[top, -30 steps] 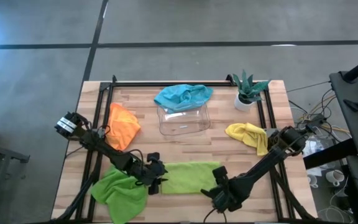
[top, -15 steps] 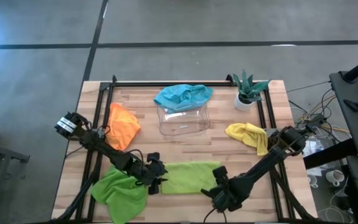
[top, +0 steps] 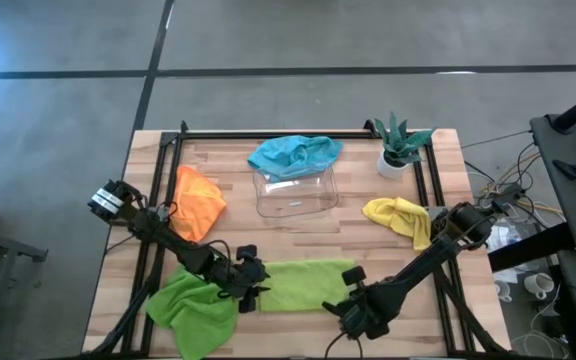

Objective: Fold microfiber towels
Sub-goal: Fold the light green microfiber cloth

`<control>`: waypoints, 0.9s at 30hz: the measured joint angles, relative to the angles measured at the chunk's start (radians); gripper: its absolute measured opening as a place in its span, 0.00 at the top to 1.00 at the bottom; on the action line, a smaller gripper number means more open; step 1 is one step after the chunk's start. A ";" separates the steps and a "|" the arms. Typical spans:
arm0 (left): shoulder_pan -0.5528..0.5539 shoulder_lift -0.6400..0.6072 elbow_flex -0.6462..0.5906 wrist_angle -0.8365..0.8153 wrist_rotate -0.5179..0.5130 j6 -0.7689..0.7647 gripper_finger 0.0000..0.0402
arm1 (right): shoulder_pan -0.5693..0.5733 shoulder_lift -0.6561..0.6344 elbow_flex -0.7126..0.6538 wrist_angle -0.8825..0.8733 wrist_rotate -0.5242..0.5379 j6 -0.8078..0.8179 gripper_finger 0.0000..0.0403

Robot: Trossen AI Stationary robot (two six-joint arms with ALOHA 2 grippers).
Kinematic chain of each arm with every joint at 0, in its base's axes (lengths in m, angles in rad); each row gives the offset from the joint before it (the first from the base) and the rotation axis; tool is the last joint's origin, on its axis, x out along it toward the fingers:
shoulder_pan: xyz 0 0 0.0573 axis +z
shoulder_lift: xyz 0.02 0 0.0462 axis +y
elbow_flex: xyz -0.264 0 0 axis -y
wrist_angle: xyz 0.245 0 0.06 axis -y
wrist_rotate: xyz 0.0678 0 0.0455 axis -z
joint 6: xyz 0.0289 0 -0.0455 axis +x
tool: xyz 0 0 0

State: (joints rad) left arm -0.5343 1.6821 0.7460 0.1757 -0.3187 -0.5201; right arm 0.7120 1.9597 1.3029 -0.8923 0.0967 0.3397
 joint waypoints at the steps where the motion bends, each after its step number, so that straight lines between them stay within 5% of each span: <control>1: 0.000 0.000 0.000 0.000 0.000 0.000 0.62 | 0.000 -0.001 0.009 -0.007 0.001 0.000 0.98; 9: 0.000 0.000 0.000 0.000 0.000 0.001 0.62 | -0.002 -0.031 0.124 -0.092 0.003 0.008 0.98; 17: 0.000 0.000 0.001 0.001 0.001 0.001 0.62 | -0.003 0.028 0.074 0.111 -0.208 0.057 0.98; 27: 0.002 0.000 0.001 0.002 0.000 -0.022 0.62 | -0.017 0.084 0.073 0.138 -0.147 0.050 0.98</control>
State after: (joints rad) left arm -0.5322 1.6821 0.7471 0.1781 -0.3183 -0.5426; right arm 0.6955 2.0436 1.3758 -0.7542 -0.0501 0.3895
